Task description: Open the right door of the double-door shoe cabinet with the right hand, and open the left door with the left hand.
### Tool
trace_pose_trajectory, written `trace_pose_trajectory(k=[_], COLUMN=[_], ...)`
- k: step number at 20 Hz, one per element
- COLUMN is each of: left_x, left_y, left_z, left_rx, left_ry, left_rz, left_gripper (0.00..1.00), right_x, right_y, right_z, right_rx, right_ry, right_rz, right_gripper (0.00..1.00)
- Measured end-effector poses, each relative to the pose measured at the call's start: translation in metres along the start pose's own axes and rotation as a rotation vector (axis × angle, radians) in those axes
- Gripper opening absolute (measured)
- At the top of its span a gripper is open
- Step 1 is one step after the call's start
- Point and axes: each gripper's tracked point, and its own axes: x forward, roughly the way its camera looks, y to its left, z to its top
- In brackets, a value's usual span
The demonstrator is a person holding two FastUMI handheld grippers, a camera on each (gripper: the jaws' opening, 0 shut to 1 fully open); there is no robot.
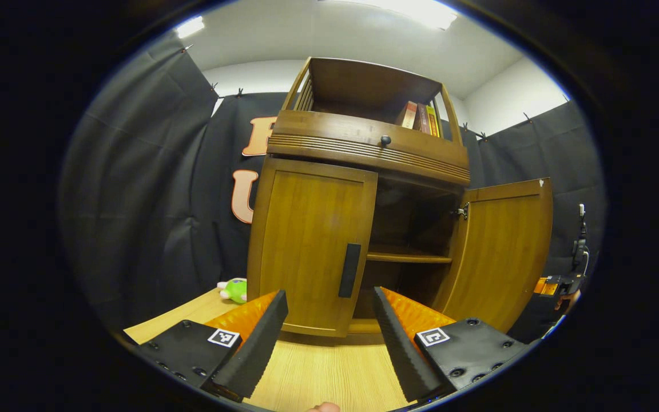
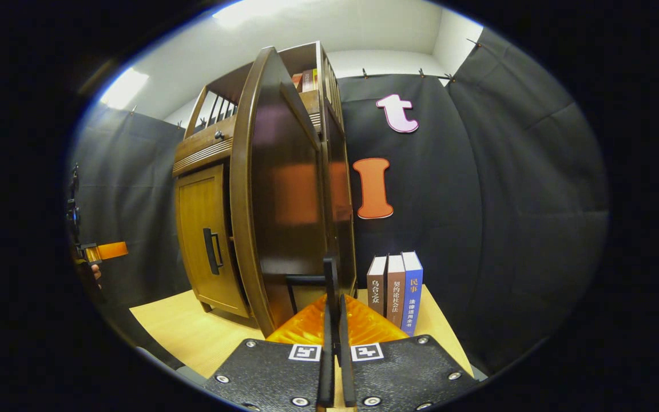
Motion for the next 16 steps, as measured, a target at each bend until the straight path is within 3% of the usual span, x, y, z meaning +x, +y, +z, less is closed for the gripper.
trace_pose_trajectory(k=[4, 5, 9, 10, 11, 12, 15, 16], left_x=[0.001, 0.002, 0.004, 0.004, 0.006, 0.008, 0.015, 0.018], left_y=[0.007, 0.009, 0.01, 0.011, 0.012, 0.013, 0.01, 0.009], left_z=[-0.014, -0.017, -0.025, -0.025, -0.025, -0.024, -0.018, -0.016], left_rx=[0.031, 0.037, 0.012, 0.007, 0.005, 0.005, -0.015, -0.02], left_ry=[0.027, 0.031, 0.041, 0.043, 0.043, 0.039, 0.013, 0.009], left_rz=[0.008, 0.009, 0.0, 0.002, 0.005, 0.008, -0.011, -0.014], left_gripper=[0.99, 0.94, 0.95, 0.97, 0.97, 0.97, 0.95, 0.95], right_x=[-0.012, -0.017, -0.042, -0.049, -0.057, -0.063, -0.076, -0.075], right_y=[-0.003, -0.004, -0.003, 0.002, 0.01, 0.02, 0.058, 0.072], right_z=[-0.013, -0.014, -0.01, -0.006, -0.002, 0.002, 0.023, 0.03], right_rx=[0.009, 0.01, -0.04, -0.032, -0.023, -0.015, -0.031, -0.037], right_ry=[0.008, 0.008, 0.009, 0.0, -0.007, -0.016, -0.044, -0.054], right_rz=[-0.027, -0.047, -0.152, -0.172, -0.186, -0.186, -0.162, -0.149], right_gripper=[0.06, 0.06, 0.05, 0.04, 0.13, 0.04, 0.04, 0.13])
